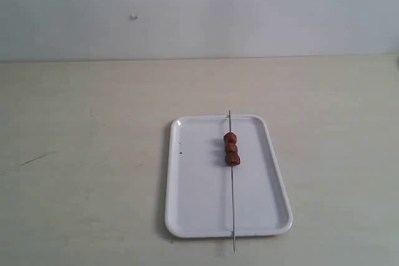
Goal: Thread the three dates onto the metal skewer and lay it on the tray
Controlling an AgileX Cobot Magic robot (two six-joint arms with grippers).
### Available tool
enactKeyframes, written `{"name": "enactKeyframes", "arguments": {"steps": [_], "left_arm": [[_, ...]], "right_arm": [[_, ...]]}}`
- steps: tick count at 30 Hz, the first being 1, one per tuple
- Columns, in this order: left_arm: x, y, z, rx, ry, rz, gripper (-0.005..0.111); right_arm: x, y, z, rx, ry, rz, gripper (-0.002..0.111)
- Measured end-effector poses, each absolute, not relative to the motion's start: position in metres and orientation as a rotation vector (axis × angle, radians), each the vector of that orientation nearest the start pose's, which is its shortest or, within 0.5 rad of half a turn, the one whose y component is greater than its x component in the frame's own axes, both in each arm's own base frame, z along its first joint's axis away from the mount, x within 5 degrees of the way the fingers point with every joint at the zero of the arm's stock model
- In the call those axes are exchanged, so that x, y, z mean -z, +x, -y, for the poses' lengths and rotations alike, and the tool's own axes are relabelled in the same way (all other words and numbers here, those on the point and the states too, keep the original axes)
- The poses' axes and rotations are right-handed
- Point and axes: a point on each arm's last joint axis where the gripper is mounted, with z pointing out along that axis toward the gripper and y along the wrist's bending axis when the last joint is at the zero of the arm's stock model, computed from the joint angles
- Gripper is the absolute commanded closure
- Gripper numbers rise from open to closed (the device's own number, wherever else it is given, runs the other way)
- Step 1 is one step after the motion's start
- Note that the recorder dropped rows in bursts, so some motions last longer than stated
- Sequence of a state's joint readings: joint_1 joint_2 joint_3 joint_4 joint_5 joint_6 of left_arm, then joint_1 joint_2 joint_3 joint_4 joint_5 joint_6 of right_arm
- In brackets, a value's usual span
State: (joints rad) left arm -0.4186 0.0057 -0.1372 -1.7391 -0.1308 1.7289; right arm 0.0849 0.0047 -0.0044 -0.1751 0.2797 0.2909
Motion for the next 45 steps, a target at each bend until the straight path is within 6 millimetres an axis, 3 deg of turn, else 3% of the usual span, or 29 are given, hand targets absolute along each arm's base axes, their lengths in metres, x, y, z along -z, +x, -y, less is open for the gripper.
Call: {"name": "enactKeyframes", "arguments": {"steps": [17, 29, 37, 45], "left_arm": [[-0.257, 0.047, 0.008, 0.267, 0.169, -1.370, 0.107], [-0.257, 0.047, -0.006, 0.003, -0.027, -1.373, 0.107], [-0.255, 0.048, -0.005, 0.137, -0.135, -1.367, 0.107], [-0.227, 0.053, 0.006, 0.093, 0.071, -1.507, 0.107]], "right_arm": [[-0.189, 0.055, 0.000, -0.108, 0.069, -1.763, 0.108], [-0.189, 0.055, 0.000, -0.108, 0.069, -1.763, 0.108], [-0.189, 0.055, 0.000, -0.108, 0.069, -1.763, 0.108], [-0.189, 0.055, 0.000, -0.108, 0.069, -1.763, 0.108]]}}
